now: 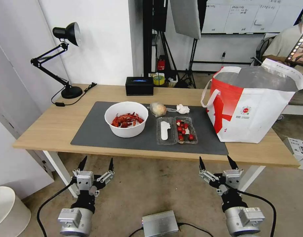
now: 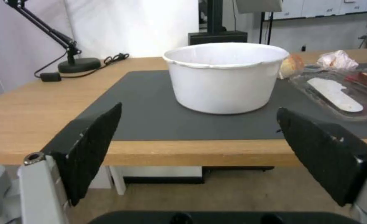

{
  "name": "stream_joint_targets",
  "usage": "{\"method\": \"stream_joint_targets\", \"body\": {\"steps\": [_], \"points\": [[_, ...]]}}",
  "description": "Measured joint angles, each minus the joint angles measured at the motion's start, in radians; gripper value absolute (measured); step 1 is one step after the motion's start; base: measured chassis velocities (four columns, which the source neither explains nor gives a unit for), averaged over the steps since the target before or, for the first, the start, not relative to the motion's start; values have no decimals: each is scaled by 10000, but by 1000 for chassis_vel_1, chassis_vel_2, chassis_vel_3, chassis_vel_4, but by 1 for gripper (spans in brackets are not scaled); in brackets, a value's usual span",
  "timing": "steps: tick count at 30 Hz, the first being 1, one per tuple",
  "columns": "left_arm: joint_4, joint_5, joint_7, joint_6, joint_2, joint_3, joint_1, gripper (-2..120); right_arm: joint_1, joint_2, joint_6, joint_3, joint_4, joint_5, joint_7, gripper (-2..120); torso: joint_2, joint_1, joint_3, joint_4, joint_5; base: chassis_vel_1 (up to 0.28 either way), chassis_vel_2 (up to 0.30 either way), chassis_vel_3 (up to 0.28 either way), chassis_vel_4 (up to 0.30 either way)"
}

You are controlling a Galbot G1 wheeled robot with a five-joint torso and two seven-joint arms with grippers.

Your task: Pick up the trash from the table and place it into the takeout bag.

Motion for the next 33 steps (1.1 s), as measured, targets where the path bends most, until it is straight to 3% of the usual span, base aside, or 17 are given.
{"method": "stream_joint_targets", "body": {"steps": [30, 33], "points": [[-1, -78, -12, 0, 23, -23, -25, 100, 23, -46, -22, 17, 2, 45, 1, 100, 0, 0, 0, 0, 0, 0, 0, 0, 0], [-226, -909, -447, 82, 298, -293, -278, 100, 330, -620, -494, 295, 79, 692, 108, 100, 0, 0, 0, 0, 0, 0, 0, 0, 0]]}}
